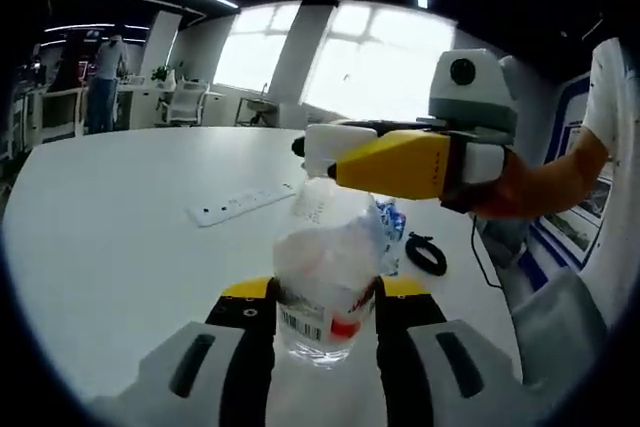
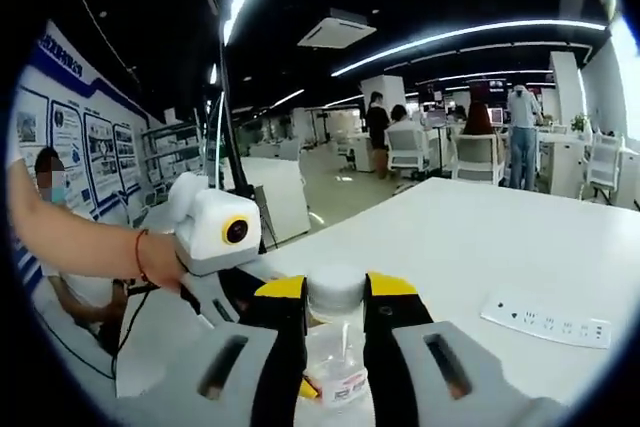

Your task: Arrange the tabletop items into an orderly group along one side of the table until the central work area is clear of visible clutter.

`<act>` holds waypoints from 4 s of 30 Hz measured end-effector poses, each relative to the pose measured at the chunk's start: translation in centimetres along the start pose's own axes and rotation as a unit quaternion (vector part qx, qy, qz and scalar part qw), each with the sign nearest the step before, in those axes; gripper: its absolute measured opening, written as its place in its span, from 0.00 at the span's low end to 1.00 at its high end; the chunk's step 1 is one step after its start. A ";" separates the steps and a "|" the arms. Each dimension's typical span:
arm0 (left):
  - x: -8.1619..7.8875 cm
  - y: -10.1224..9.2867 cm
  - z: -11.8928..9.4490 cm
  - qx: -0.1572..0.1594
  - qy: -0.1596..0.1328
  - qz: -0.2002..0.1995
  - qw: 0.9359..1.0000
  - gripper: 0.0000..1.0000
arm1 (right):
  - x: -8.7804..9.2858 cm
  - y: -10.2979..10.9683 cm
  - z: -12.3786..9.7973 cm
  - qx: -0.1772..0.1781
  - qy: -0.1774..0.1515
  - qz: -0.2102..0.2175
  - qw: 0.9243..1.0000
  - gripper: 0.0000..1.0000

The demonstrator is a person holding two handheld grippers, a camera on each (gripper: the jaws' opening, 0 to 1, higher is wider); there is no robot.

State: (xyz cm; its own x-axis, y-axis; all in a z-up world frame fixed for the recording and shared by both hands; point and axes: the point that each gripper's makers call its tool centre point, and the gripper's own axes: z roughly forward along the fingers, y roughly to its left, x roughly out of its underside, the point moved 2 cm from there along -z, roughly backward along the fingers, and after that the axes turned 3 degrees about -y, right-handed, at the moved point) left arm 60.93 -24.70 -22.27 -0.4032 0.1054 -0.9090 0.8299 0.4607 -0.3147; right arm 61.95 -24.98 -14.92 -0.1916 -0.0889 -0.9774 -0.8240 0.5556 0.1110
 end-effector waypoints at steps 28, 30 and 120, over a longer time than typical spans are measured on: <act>1.4 1.4 0.4 0.004 0.018 0.031 0.999 0.38 | 1.7 -0.5 0.6 0.038 -0.012 -0.025 0.999 0.18; 1.6 1.5 0.4 0.004 0.021 0.032 0.999 0.38 | 1.9 -0.5 0.6 0.038 -0.011 -0.025 0.999 0.18; 0.9 -0.9 -1.1 -0.022 0.036 0.057 0.997 0.62 | 0.4 -0.3 -3.2 0.036 -0.021 -0.053 0.998 0.48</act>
State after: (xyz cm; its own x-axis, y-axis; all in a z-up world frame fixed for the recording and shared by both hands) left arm 59.36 -24.09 -22.54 -0.3354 0.2212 -0.9157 0.8544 0.4809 -0.1968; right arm 60.43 -27.80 -14.73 -0.0805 -0.1162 -0.9900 -0.7980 0.6027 -0.0059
